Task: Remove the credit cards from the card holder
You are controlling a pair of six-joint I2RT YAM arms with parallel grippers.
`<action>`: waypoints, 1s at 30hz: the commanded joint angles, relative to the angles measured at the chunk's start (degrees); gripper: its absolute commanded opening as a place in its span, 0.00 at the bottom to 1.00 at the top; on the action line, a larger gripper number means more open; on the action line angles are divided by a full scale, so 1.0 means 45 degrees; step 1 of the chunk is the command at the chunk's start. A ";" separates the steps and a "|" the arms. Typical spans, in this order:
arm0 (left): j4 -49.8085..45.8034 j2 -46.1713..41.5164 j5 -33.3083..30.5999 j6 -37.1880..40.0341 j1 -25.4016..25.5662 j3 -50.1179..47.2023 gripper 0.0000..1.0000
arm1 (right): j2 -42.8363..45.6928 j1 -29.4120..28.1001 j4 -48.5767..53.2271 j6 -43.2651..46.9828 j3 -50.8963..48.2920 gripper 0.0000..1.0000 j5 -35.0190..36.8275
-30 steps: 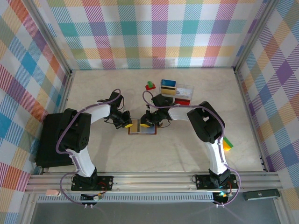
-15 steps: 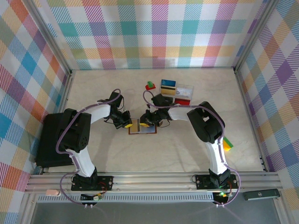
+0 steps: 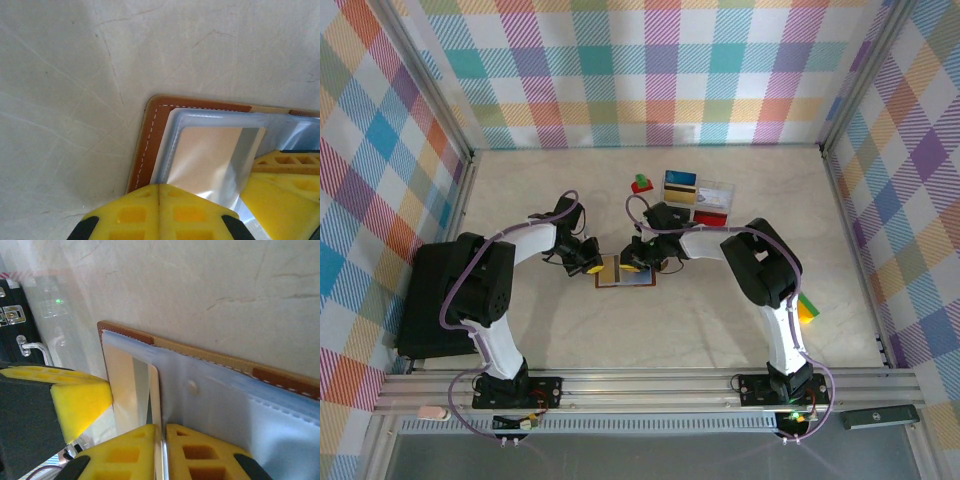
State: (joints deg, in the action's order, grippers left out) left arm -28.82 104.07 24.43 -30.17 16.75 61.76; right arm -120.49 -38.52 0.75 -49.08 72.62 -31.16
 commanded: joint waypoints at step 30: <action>0.0211 -0.1109 0.0607 -0.0599 0.0388 -0.0053 0.15 | 0.1267 -0.0033 0.0966 0.0595 -0.0816 0.00 0.1612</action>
State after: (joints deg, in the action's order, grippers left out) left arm -29.21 98.63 23.62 -32.34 17.08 61.65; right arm -114.54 -38.70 4.16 -47.33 68.23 -22.61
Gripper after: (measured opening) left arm 0.156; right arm 0.048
